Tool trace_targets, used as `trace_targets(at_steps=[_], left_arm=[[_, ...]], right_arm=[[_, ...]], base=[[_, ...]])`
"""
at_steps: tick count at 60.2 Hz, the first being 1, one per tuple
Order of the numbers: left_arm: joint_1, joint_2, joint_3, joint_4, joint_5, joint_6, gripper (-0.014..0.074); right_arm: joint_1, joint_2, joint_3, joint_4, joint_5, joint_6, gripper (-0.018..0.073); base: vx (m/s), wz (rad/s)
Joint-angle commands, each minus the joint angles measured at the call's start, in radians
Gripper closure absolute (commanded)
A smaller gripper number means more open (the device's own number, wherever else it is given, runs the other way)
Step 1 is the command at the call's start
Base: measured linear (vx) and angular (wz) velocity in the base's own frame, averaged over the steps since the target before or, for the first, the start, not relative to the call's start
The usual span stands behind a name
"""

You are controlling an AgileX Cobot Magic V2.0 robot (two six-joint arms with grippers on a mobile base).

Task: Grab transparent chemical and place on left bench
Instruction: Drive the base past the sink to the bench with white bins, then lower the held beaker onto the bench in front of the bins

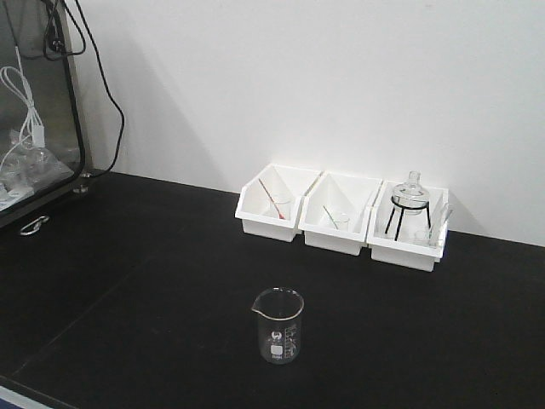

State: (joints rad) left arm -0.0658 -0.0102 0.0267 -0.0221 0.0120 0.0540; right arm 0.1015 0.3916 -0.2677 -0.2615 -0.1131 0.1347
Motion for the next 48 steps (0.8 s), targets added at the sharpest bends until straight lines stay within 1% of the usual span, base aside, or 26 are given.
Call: trace_targets(at_steps=[1, 20, 32, 40, 45, 48], left_arm=[[-0.002, -0.019, 0.016, -0.001, -0.078, -0.008, 0.0600], [-0.002, -0.019, 0.016, -0.001, -0.078, -0.008, 0.0600], [-0.002, -0.019, 0.016, -0.001, -0.078, -0.008, 0.0600], [-0.002, -0.019, 0.016, -0.001, -0.078, -0.008, 0.0600], [-0.002, -0.019, 0.016, -0.001, -0.078, -0.008, 0.0600], [-0.002, -0.019, 0.016, -0.001, -0.078, -0.008, 0.0600]], right_arm=[[-0.002, 0.006, -0.031, -0.004, -0.080, -0.002, 0.0567], [-0.002, 0.006, -0.031, -0.004, -0.080, -0.002, 0.0567], [-0.002, 0.006, -0.031, -0.004, -0.122, -0.002, 0.0567], [0.001, 0.048, -0.032, -0.003, -0.218, 0.006, 0.0567], [0.019, 0.124, -0.050, -0.011, -0.281, 0.074, 0.0567], [0.048, 0.182, -0.078, -0.055, -0.320, 0.103, 0.0566]], base=[[0.15, 0.01], [0.14, -0.07], [0.11, -0.10], [0.08, -0.08], [0.06, -0.06], [0.04, -0.06]])
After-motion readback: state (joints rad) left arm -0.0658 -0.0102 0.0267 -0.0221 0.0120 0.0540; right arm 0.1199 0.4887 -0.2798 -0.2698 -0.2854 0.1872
